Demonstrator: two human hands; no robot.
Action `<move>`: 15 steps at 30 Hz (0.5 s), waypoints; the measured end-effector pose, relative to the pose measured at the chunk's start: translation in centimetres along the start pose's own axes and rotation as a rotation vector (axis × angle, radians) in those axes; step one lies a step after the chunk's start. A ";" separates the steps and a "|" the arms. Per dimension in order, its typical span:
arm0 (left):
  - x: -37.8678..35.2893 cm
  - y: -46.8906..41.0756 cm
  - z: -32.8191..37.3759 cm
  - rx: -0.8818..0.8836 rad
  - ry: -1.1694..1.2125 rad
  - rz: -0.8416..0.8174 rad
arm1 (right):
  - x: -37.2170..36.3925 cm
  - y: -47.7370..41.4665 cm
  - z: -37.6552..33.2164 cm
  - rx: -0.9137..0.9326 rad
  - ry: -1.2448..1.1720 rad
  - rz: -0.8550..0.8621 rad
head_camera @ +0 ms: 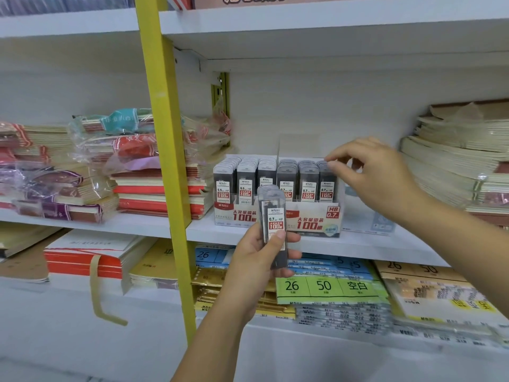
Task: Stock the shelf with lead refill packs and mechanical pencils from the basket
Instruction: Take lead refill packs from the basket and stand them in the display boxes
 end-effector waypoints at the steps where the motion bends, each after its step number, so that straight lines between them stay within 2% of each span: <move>1: -0.1 0.1 0.1 -0.001 -0.006 -0.006 | -0.1 0.7 -0.9 -0.003 -0.111 -0.043; 4: -0.6 0.4 0.4 0.000 -0.015 -0.032 | -2.4 2.5 -3.0 -0.126 -0.445 -0.290; 6: -1.0 0.6 0.5 0.002 -0.019 -0.051 | -4.0 3.5 -3.4 -0.225 -0.559 -0.388; 9: -1.3 0.8 0.5 0.012 -0.018 -0.066 | -5.0 4.3 -2.9 -0.308 -0.693 -0.374; 15: -1.2 0.7 0.0 0.058 0.031 -0.033 | -4.1 4.4 -0.7 -0.409 -0.788 -0.257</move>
Point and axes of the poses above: each hand's wrist, its own y-axis away from the middle knuckle, its own x-axis out of the back of the hand, z = x × y, the point moved 7 cm from there along -y, towards the middle knuckle, and after that the axes turned 2 degrees about -x, right-handed, at the moved point
